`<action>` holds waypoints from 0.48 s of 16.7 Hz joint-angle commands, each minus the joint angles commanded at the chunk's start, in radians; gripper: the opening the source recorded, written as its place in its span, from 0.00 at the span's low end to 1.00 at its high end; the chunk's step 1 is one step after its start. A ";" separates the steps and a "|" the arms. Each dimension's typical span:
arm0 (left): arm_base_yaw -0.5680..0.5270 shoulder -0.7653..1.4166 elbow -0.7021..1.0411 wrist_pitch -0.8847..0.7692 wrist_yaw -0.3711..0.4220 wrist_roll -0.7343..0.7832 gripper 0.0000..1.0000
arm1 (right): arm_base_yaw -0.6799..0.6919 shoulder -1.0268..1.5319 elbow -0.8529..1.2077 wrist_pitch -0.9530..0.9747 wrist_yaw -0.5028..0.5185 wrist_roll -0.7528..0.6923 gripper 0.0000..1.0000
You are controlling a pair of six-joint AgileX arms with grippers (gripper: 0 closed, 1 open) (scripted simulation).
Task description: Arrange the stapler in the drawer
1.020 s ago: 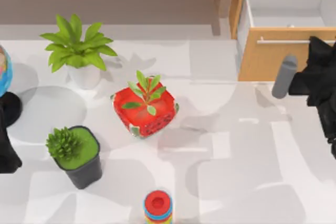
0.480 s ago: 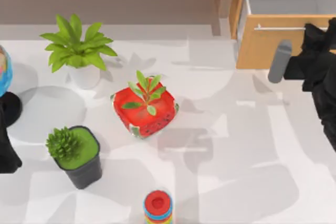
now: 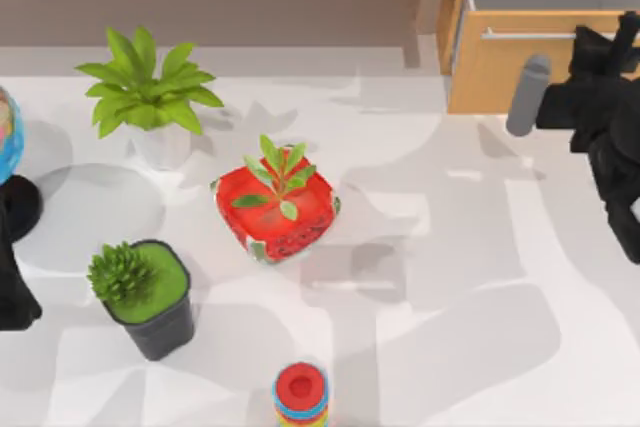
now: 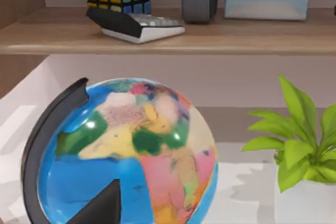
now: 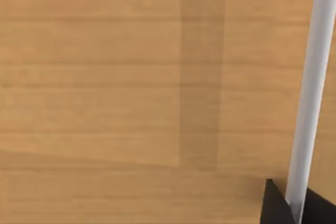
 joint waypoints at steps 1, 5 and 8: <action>0.000 0.000 0.000 0.000 0.000 0.000 1.00 | 0.003 -0.003 -0.005 0.000 0.002 0.003 0.00; 0.000 0.000 0.000 0.000 0.000 0.000 1.00 | -0.005 0.024 0.051 -0.031 -0.003 0.002 0.00; 0.000 0.000 0.000 0.000 0.000 0.000 1.00 | -0.014 0.070 0.143 -0.086 -0.015 0.002 0.00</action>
